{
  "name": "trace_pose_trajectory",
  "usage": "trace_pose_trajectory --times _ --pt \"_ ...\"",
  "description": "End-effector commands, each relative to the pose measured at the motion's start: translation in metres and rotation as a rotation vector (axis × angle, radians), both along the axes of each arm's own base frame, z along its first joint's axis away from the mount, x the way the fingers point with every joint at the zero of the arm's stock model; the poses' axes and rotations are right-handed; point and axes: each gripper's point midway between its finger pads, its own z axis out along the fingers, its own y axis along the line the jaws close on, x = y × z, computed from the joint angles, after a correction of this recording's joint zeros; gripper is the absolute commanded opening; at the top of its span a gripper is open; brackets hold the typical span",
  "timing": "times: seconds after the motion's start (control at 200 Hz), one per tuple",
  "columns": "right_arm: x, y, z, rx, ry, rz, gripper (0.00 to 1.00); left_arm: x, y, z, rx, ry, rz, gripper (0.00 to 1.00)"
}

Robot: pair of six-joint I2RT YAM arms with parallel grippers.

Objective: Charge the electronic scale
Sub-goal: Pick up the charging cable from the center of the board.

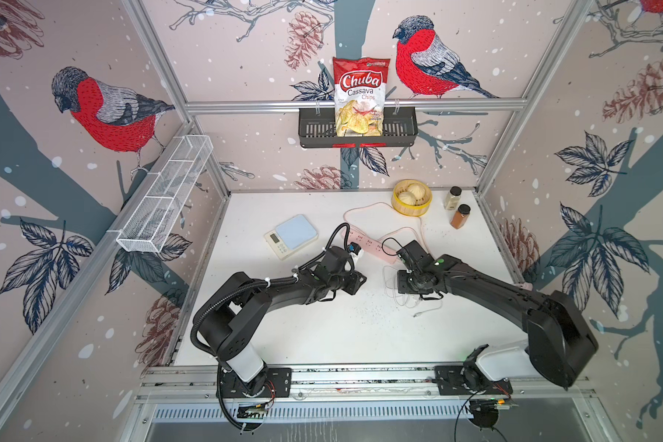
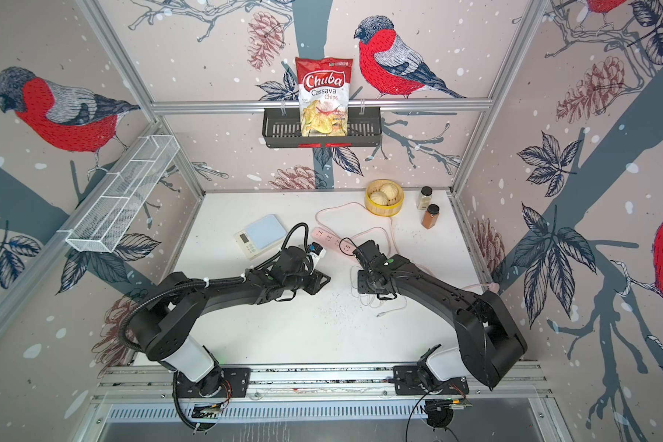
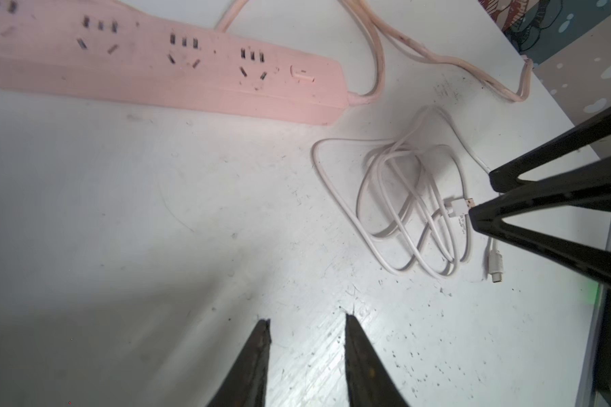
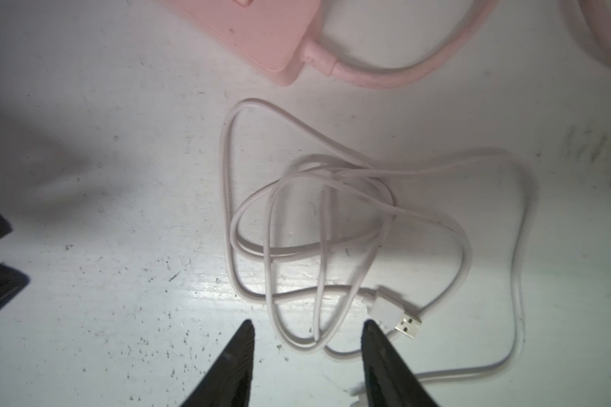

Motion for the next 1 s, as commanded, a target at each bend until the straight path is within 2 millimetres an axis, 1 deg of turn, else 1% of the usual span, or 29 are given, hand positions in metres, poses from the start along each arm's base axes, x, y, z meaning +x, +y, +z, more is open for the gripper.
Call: trace_pose_trajectory --times 0.0,0.045,0.12,0.165,0.225,0.32,0.4,0.48,0.52,0.545,0.55,0.555,0.565,0.59,0.645,0.721,0.811,0.921,0.956,0.986,0.996 --pt "0.011 0.018 -0.005 -0.004 -0.026 -0.003 0.53 0.008 0.000 -0.001 -0.020 0.025 0.110 0.35" --pt "0.012 0.018 -0.014 -0.027 -0.013 -0.006 0.49 0.007 0.002 -0.002 -0.026 0.033 0.130 0.35" --pt "0.017 0.013 -0.025 -0.049 -0.006 -0.028 0.35 0.005 0.006 -0.002 -0.032 0.037 0.147 0.35" --pt "0.019 0.012 -0.030 -0.052 -0.005 -0.033 0.32 0.004 0.007 -0.001 -0.031 0.036 0.149 0.35" --pt "0.022 0.012 -0.034 -0.051 0.000 -0.030 0.32 0.003 0.008 -0.002 -0.020 0.037 0.150 0.35" --pt "0.024 0.014 -0.039 -0.059 0.008 -0.022 0.39 0.003 0.009 -0.005 -0.008 0.041 0.157 0.35" --pt "0.023 0.014 -0.045 -0.066 0.021 -0.017 0.45 0.003 0.005 -0.005 -0.015 0.047 0.161 0.35" --pt "0.020 0.013 -0.051 -0.071 0.032 -0.021 0.47 0.003 -0.002 -0.004 -0.027 0.055 0.164 0.36" --pt "0.018 0.011 -0.054 -0.073 0.034 -0.023 0.42 0.002 -0.007 -0.004 -0.032 0.063 0.167 0.36" --pt "0.018 0.010 -0.055 -0.077 0.034 -0.027 0.36 0.002 -0.012 -0.002 -0.040 0.067 0.167 0.36" --pt "0.018 0.010 -0.055 -0.077 0.034 -0.027 0.36 0.001 -0.012 -0.002 -0.041 0.067 0.167 0.36" --pt "0.017 0.009 -0.055 -0.078 0.034 -0.029 0.34 0.001 -0.013 -0.003 -0.041 0.069 0.168 0.36" --pt "0.017 0.009 -0.056 -0.079 0.036 -0.031 0.32 0.001 -0.015 -0.003 -0.044 0.070 0.166 0.36" --pt "0.017 0.007 -0.057 -0.082 0.034 -0.036 0.25 -0.001 -0.020 -0.002 -0.048 0.073 0.164 0.36" --pt "0.017 0.004 -0.055 -0.076 0.022 -0.047 0.13 -0.003 -0.029 -0.001 -0.052 0.080 0.170 0.36" --pt "0.018 0.001 -0.048 -0.048 -0.002 -0.063 0.00 -0.005 -0.040 0.000 -0.060 0.086 0.180 0.36" --pt "0.019 -0.003 -0.038 0.004 -0.034 -0.078 0.00 -0.006 -0.048 0.001 -0.059 0.088 0.190 0.36" --pt "0.020 -0.010 -0.020 0.087 -0.080 -0.115 0.00 -0.006 -0.060 0.000 -0.030 0.090 0.188 0.38" --pt "0.021 -0.014 -0.013 0.108 -0.096 -0.128 0.00 -0.008 -0.065 -0.002 -0.014 0.091 0.179 0.38" --pt "0.021 -0.018 -0.009 0.127 -0.106 -0.137 0.00 -0.013 -0.066 -0.011 0.013 0.100 0.170 0.39" --pt "0.022 -0.018 -0.008 0.133 -0.110 -0.138 0.00 -0.010 -0.072 -0.005 0.002 0.092 0.167 0.40"
